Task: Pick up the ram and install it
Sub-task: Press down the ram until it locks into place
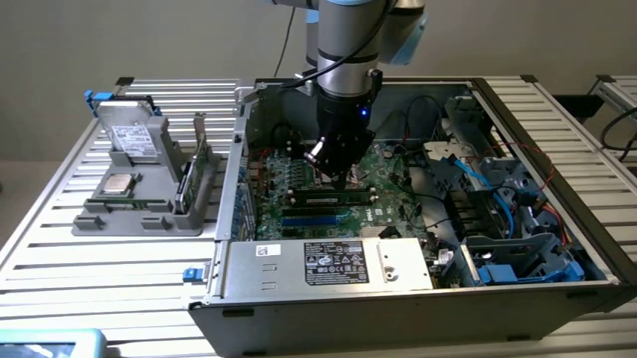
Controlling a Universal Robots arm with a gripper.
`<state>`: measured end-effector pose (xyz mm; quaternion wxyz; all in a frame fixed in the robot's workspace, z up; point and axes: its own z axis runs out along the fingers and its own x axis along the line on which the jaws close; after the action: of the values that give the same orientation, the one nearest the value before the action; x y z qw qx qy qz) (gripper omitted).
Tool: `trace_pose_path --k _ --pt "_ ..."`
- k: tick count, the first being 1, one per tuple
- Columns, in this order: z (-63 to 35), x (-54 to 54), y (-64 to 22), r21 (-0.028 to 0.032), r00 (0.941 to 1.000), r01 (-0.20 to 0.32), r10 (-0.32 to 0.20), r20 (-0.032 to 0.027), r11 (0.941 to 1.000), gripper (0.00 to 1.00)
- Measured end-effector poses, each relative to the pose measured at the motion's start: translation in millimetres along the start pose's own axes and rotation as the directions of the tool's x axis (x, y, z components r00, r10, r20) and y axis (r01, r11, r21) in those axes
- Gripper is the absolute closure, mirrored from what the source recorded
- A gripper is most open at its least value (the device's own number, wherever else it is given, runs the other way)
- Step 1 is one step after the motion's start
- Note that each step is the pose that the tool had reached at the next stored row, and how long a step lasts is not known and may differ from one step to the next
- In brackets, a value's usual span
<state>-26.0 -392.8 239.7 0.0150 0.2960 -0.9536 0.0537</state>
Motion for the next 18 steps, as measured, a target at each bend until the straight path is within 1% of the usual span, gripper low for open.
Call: trace_pose_path --k 4,9,13,18 --pt "0.0 0.0 0.0 -0.0025 0.9988 -0.049 0.049 -0.0041 0.9988 0.89" --pt "0.0 0.0 0.0 -0.0053 0.9937 -0.112 0.112 -0.0094 0.9937 0.89" --pt "0.0 0.0 0.0 -0.0065 0.9872 -0.159 0.159 -0.0119 0.9872 0.89" --pt "0.1 0.0 0.0 -0.0074 0.9761 -0.217 0.217 -0.0144 0.9761 0.89"
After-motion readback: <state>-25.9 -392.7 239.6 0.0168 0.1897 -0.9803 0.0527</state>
